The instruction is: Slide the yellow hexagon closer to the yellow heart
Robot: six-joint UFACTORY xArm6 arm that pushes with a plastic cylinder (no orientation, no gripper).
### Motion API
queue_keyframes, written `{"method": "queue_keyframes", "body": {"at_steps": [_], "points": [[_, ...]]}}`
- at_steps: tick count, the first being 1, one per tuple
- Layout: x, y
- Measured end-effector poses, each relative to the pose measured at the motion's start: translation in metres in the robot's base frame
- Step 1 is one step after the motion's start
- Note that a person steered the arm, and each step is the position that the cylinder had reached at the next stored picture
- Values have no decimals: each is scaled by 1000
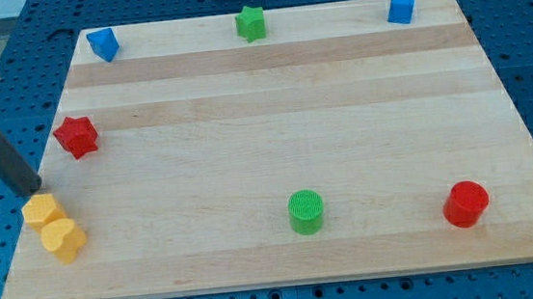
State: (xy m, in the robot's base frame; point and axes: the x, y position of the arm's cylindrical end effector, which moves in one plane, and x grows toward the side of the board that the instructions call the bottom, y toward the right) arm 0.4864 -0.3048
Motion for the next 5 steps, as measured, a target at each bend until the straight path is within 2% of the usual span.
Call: {"method": "queue_keyframes", "body": {"at_steps": [1, 2, 4, 5], "points": [[27, 1], [36, 11], [32, 20], [5, 47]]}}
